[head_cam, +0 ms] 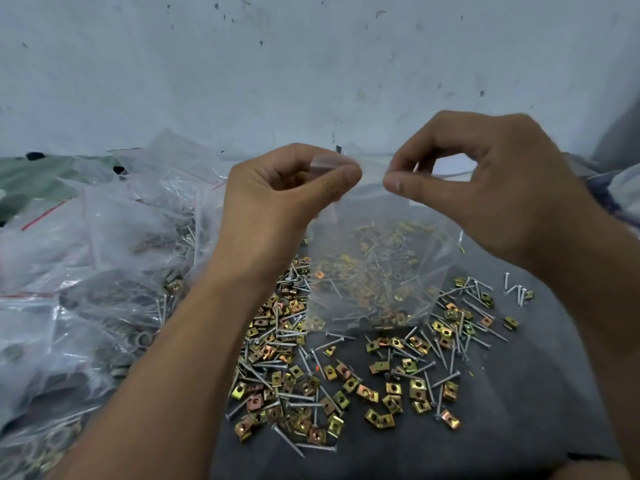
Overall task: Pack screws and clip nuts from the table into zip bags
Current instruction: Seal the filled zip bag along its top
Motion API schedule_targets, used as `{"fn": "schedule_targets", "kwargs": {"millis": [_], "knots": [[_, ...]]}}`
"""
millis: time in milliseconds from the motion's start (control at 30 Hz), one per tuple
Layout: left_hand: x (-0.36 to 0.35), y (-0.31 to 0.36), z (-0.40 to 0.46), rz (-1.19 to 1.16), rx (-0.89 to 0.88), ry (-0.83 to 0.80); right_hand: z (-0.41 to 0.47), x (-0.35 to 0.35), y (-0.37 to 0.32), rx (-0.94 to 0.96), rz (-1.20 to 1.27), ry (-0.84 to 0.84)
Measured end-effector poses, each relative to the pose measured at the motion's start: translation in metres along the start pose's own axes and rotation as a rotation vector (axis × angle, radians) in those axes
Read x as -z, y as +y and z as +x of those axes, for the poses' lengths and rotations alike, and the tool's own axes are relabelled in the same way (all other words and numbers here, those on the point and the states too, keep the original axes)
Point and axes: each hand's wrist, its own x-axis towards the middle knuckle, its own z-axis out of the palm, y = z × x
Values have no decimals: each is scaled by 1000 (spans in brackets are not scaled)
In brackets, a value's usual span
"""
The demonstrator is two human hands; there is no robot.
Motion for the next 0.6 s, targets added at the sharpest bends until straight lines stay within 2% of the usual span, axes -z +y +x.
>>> {"fn": "schedule_targets", "kwargs": {"millis": [133,333,600], "knots": [[-1,-1,2,-16,-16,19,2,-3,-1,33,-42,14],[-3,2,2,65,-8,-65,4,-6,-3,24,-59,3],[6,8,3,75,-9,27,4,13,7,-17,-81,36]]}}
